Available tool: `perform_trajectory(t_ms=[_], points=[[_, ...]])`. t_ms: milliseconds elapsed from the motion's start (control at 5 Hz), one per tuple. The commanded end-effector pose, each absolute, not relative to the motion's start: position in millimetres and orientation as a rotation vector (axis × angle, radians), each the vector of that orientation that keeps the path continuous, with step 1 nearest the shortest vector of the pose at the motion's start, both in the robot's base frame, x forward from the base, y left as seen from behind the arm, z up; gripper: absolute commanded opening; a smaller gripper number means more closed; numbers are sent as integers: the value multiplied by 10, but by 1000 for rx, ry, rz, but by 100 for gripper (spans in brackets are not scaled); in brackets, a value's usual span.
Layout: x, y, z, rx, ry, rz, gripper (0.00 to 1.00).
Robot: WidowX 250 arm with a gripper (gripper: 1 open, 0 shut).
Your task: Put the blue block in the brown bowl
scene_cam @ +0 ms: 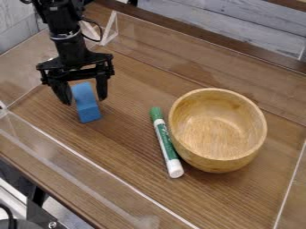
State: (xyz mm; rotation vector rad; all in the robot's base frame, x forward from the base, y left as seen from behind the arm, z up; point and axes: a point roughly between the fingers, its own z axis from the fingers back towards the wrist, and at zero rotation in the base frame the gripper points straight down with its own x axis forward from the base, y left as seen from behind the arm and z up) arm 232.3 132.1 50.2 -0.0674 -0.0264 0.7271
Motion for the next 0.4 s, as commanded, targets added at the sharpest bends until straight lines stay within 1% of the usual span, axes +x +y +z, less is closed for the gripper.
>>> perform_trajectory(t_ms=[0, 200], points=[[2361, 1359, 584, -58, -58, 732, 100], [2360, 1349, 592, -58, -56, 735, 100]])
